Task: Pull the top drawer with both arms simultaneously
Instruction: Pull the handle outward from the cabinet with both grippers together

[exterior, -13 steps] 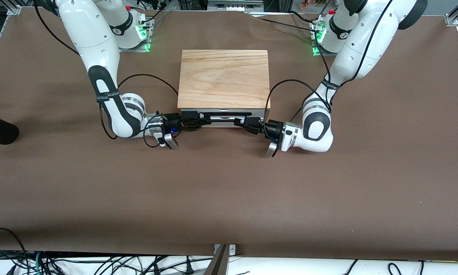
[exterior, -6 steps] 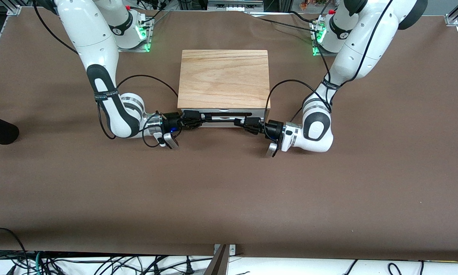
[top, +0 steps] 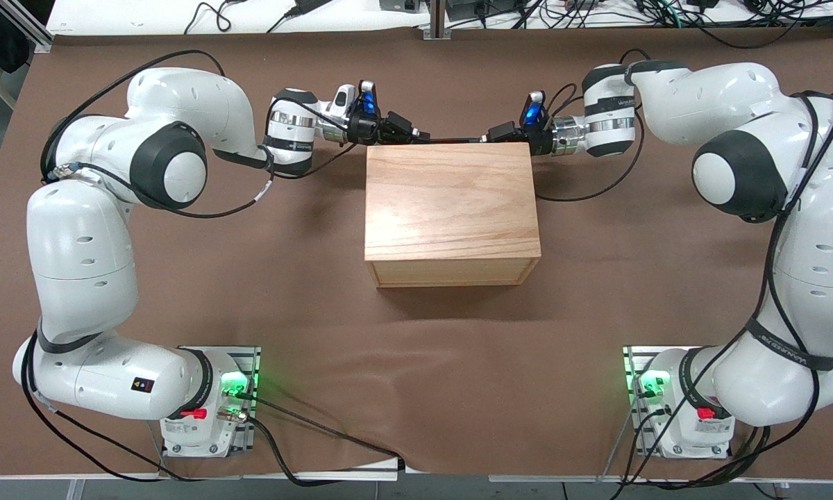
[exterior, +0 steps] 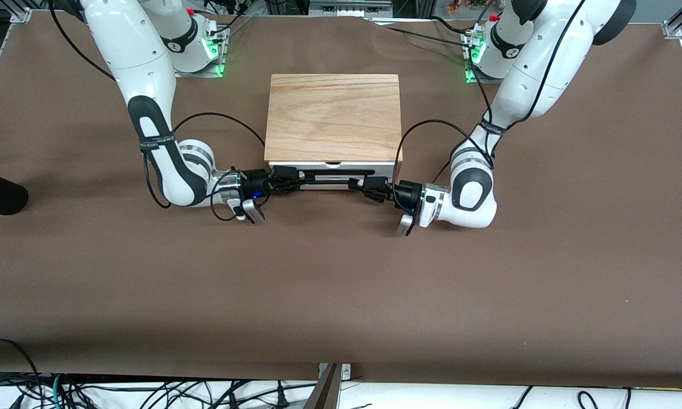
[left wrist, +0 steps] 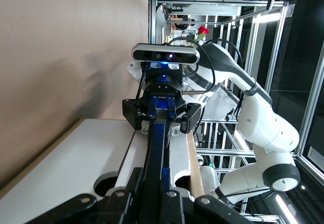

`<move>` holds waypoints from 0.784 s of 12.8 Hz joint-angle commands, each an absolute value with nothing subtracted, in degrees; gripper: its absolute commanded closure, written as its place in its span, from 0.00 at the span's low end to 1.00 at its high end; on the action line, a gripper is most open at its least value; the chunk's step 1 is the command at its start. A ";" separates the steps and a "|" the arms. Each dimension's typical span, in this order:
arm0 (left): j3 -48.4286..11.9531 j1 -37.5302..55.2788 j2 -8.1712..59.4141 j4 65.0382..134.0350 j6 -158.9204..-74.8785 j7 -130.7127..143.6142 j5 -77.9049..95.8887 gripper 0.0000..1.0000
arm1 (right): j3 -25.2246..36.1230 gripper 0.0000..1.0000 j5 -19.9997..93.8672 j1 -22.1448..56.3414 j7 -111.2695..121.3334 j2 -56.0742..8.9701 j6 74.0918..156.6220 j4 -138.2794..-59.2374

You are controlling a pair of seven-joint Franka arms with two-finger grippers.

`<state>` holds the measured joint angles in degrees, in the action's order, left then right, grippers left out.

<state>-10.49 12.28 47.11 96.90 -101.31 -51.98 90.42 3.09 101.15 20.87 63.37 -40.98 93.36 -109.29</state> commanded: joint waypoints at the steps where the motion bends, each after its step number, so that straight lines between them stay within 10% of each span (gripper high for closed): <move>1: -10.63 13.18 49.38 90.29 -100.55 -46.60 91.67 1.00 | 3.16 1.00 102.13 18.55 61.19 -42.18 94.31 -104.87; 10: -10.28 13.10 53.26 77.62 -101.16 -32.70 91.76 1.00 | 3.34 1.00 101.95 15.65 52.66 -49.65 97.20 -89.92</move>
